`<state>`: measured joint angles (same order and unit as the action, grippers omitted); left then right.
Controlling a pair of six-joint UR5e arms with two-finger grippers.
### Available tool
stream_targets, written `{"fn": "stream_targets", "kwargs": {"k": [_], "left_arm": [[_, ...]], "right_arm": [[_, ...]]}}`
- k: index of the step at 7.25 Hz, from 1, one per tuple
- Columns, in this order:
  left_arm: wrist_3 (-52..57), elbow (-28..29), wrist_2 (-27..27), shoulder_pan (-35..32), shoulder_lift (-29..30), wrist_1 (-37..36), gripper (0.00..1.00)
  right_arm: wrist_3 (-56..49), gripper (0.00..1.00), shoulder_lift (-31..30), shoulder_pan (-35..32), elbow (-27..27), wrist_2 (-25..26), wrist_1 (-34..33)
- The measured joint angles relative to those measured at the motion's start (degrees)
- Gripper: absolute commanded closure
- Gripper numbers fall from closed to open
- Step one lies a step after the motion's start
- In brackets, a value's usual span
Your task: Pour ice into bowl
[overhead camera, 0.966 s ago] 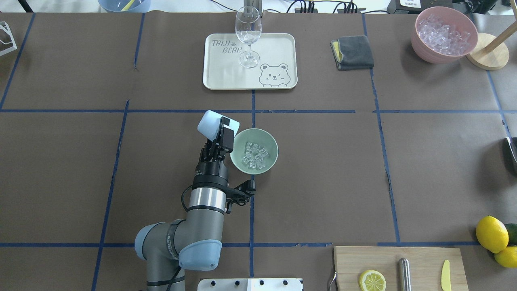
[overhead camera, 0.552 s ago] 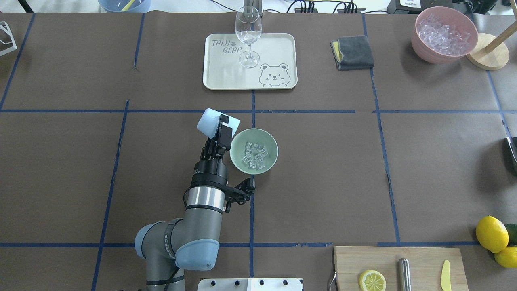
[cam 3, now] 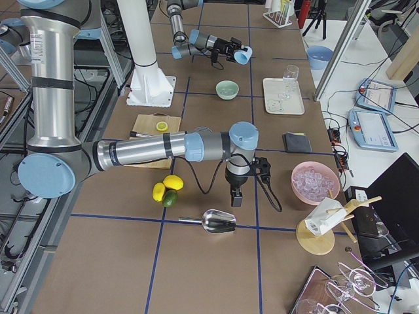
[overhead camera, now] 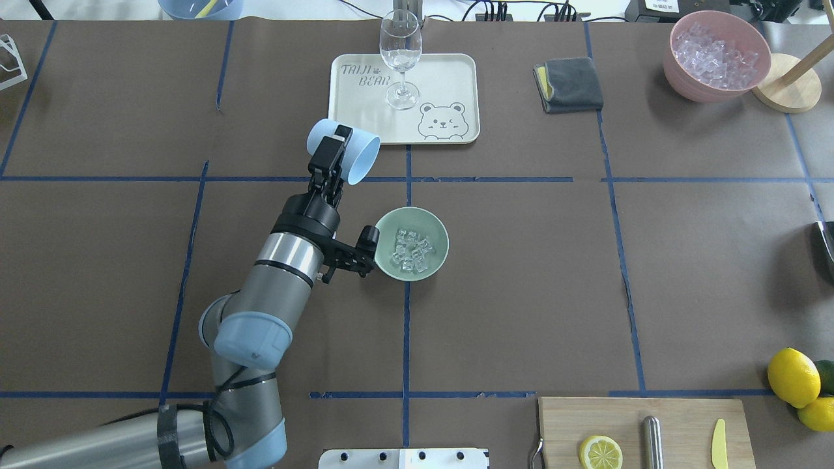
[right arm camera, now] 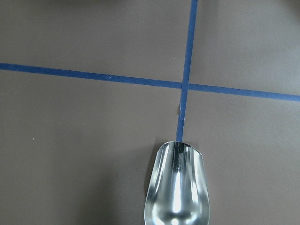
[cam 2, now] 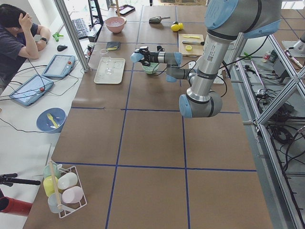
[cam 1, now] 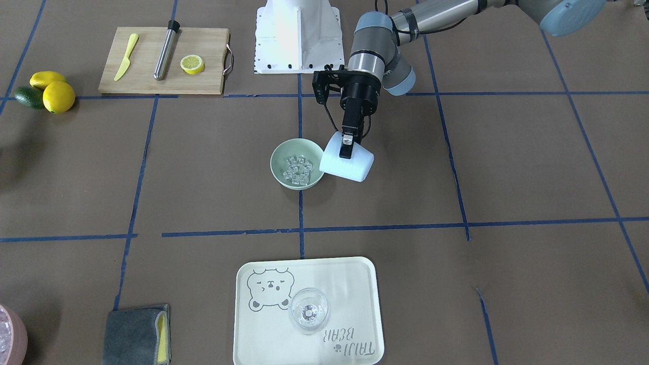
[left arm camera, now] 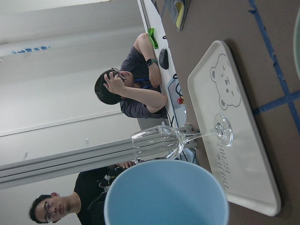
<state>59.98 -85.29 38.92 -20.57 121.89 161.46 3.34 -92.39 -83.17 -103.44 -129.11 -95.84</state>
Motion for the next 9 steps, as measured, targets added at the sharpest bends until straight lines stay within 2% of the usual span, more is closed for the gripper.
{"fn": "stream_targets", "kwargs": {"k": [2, 4, 5, 7, 9], "left_arm": [[-5.94, -0.27, 15.02, -9.16, -3.84, 0.97, 1.0], [-22.46, -1.68, 28.92, -14.19, -9.21, 4.16, 1.0], [-30.22, -3.14, 33.96, -15.02, -12.0, 6.79, 1.0], [-46.74, -7.35, 38.95, -15.43, -18.62, 11.14, 1.0], [-63.52, -10.57, 37.55, -15.46, -26.09, 13.25, 1.0]], "right_arm": [[0.0, 0.0, 0.3, -0.01, -0.2, -0.12, 0.03], [-0.03, 0.0, 0.44, 0.01, -0.58, -0.25, 0.1], [-0.06, 0.0, 0.54, 0.02, -0.66, -0.26, 0.14], [-0.2, 0.0, 0.68, 0.02, -0.79, -0.23, 0.23], [-0.32, 0.0, 0.72, 0.02, -0.86, -0.26, 0.25]]}}
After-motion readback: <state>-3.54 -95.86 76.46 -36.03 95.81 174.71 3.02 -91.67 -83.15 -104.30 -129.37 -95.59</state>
